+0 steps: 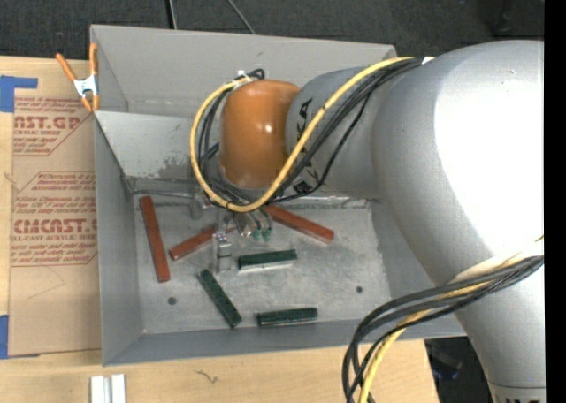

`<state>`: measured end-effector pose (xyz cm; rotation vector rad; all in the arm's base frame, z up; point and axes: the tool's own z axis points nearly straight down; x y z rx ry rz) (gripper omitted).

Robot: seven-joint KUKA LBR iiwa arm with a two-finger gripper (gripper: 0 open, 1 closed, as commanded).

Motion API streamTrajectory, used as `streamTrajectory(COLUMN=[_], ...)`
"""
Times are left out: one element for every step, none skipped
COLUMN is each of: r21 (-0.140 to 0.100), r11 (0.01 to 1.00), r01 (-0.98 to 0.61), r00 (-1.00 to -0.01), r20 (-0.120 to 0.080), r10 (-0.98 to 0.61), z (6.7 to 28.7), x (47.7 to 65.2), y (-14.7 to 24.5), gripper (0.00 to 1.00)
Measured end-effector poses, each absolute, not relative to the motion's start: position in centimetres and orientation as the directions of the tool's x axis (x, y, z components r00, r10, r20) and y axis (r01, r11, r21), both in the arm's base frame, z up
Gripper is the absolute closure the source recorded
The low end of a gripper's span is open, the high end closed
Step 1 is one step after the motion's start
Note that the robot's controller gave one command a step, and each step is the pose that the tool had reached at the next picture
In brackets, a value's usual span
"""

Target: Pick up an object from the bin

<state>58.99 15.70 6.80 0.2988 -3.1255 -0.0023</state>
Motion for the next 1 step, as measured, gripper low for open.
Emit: streamTrajectory(r21=[0.002], r11=[0.991], r01=[-0.130], r00=[-0.991], r20=[-0.001], r10=[-0.130], z=[10.10], x=[55.88], y=[16.46], gripper=[0.00])
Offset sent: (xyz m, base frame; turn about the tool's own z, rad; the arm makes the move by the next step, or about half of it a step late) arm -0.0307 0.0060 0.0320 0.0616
